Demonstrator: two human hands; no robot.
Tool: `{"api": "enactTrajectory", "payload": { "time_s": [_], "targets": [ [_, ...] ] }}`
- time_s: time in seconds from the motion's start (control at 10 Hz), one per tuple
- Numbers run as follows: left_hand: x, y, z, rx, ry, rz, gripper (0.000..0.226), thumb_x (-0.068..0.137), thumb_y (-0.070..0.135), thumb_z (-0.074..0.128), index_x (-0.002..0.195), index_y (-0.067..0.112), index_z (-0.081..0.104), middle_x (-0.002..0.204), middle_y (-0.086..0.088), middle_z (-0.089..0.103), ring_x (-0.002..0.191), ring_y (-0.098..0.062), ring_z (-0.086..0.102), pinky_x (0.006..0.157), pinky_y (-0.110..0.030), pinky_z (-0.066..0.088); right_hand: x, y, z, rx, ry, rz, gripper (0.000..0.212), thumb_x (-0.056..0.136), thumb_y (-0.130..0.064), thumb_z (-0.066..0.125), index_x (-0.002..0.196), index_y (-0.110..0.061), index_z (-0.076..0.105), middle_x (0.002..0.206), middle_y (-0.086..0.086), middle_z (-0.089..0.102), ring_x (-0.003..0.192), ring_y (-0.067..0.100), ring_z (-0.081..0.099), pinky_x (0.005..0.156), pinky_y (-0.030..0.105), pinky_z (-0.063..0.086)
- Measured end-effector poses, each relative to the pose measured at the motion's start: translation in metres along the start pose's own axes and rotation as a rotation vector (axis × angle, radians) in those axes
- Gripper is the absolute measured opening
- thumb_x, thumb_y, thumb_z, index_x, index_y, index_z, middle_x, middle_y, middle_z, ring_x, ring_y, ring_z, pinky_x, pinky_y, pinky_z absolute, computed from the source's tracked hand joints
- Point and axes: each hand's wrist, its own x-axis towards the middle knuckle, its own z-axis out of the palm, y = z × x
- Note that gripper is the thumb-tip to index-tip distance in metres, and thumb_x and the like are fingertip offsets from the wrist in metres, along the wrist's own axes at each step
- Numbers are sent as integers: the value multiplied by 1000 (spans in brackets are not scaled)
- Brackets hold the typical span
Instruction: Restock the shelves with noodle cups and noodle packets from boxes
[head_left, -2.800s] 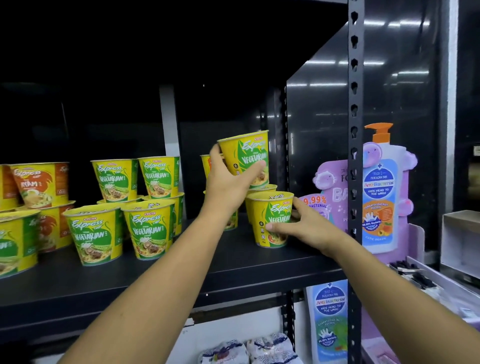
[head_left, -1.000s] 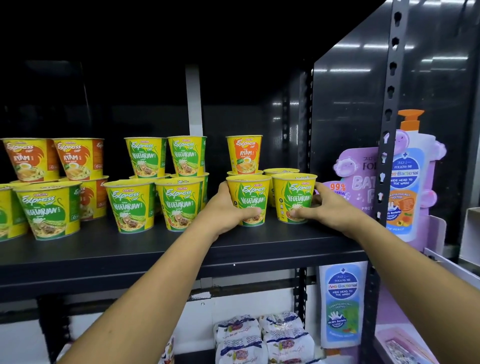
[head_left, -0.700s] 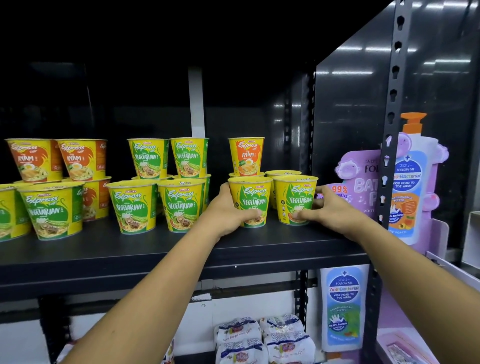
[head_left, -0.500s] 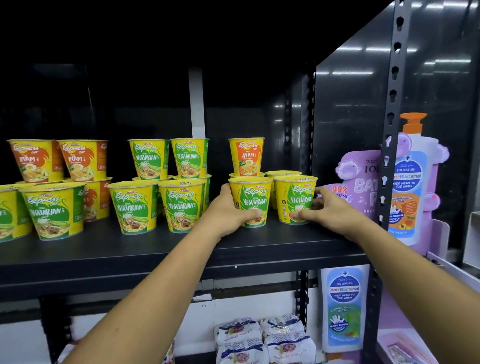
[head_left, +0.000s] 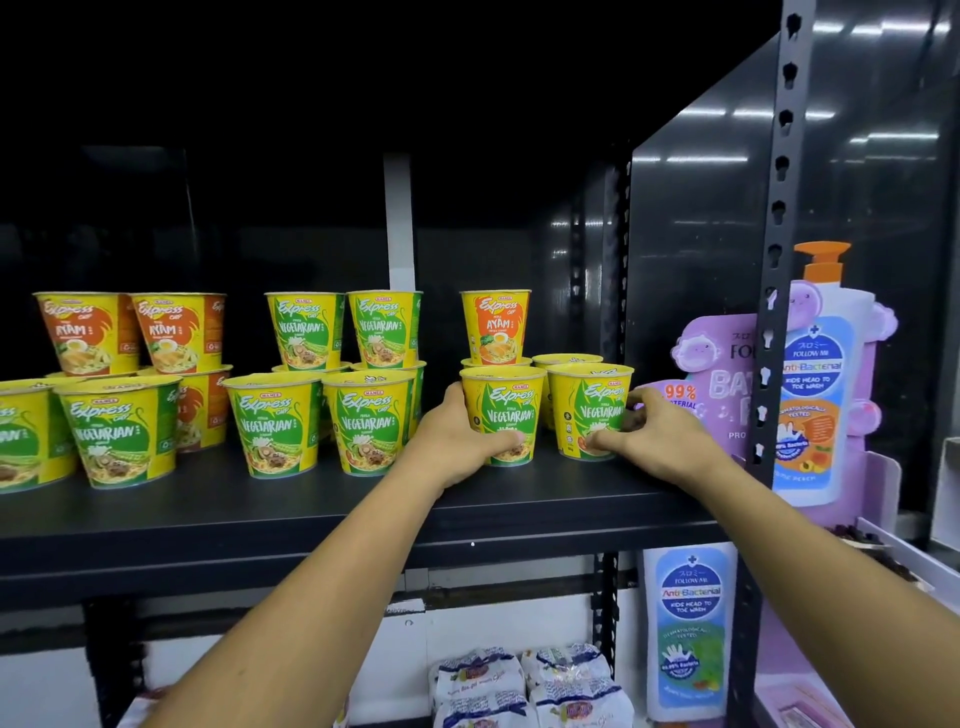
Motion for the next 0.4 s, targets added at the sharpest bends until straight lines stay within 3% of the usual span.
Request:
{"api": "enactTrajectory", "payload": {
  "time_s": [0.1,0.2,0.3,0.4],
  "targets": [
    [-9,4,-6,82,12,13,71,73,55,87,129,27,52,124,7,68,107,-14,64,89,-34,52,-12,-5,1,-153,180,-47,55,71,-65,80,97,-26,52,85,-8,65,83,14,62,72,38,49],
    [-22,7,-15,246,18,34,82,78,64,79,141,18,53,133,1,64,116,-20,61,89,-35,50,-24,-6,1,-217,291,-130,47,76,-65,75,78,-23,53,70,-7,63,71,14,60,66,37,51],
    [-39,2,-31,385,16,49,84,84,66,71,146,12,55,141,-4,62,125,-22,59,101,-38,51,-35,-7,5,-210,247,-266,39,81,-57,74,72,-23,58,67,-8,64,69,13,62,64,34,52],
    [-55,-6,-45,413,2,87,59,90,59,69,130,16,69,126,-1,70,114,-18,64,98,-37,53,-47,-15,13,-238,91,-428,23,87,-46,73,80,-25,66,78,-11,66,77,11,62,69,31,51]
  ]
}}
